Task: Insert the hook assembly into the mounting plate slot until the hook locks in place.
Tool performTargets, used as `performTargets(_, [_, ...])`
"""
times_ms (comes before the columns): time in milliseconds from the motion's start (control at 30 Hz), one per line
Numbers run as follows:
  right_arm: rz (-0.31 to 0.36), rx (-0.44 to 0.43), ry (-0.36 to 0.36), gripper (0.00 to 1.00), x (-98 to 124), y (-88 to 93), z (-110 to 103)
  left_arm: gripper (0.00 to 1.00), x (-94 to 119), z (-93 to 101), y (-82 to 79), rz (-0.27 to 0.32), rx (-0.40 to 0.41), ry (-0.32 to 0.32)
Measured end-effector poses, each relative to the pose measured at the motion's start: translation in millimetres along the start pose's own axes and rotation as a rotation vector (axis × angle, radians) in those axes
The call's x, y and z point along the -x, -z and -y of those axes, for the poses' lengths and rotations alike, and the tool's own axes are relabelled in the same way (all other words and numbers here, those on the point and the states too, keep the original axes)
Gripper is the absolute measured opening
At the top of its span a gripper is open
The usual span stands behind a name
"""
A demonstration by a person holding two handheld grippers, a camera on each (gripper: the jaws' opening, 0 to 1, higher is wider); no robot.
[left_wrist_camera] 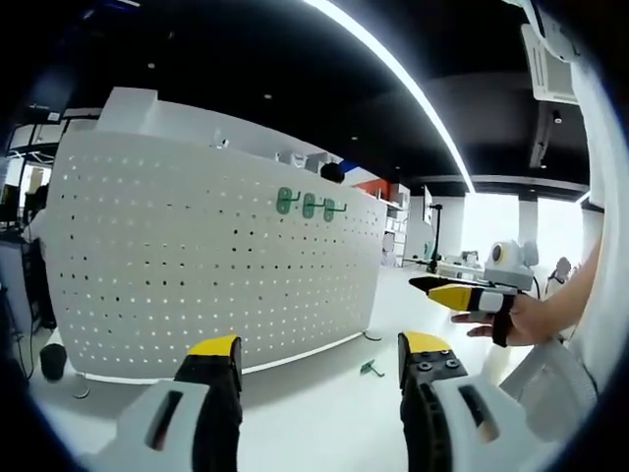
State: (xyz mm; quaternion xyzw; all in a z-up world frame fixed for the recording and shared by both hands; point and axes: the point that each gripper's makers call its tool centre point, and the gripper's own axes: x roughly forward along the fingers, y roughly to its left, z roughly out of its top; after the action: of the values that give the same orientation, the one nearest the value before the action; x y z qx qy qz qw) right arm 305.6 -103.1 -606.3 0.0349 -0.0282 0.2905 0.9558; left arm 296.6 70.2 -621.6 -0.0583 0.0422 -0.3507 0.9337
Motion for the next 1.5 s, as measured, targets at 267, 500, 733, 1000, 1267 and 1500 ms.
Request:
performTargets(267, [0.006,-0.002,0.003,0.65,0,-1.2,1,0.68,-15,12.0,8.0,-0.074,-0.071,0.069])
performTargets(500, [0.008,0.001,0.003,0.64,1,-1.0,1,0.67,-38,27.5,21.0,-0.177,-0.132,0.164])
performTargets(733, [0.007,0.001,-0.001,0.64,2,-0.1,0,0.64,-59,34.9,32.1,-0.266,-0.205,0.240])
performTargets(1000, [0.009,0.011,0.003,0.63,3,-1.6,1,0.64,-76,43.2,47.0,-0.351,-0.287,0.342])
performTargets(1267, [0.004,0.021,0.002,0.64,4,0.3,1,0.64,-91,42.1,60.8,-0.440,-0.347,0.425])
performTargets(1500, [-0.003,0.026,0.004,0.63,4,2.0,2,0.62,-104,36.0,72.6,-0.500,-0.391,0.467])
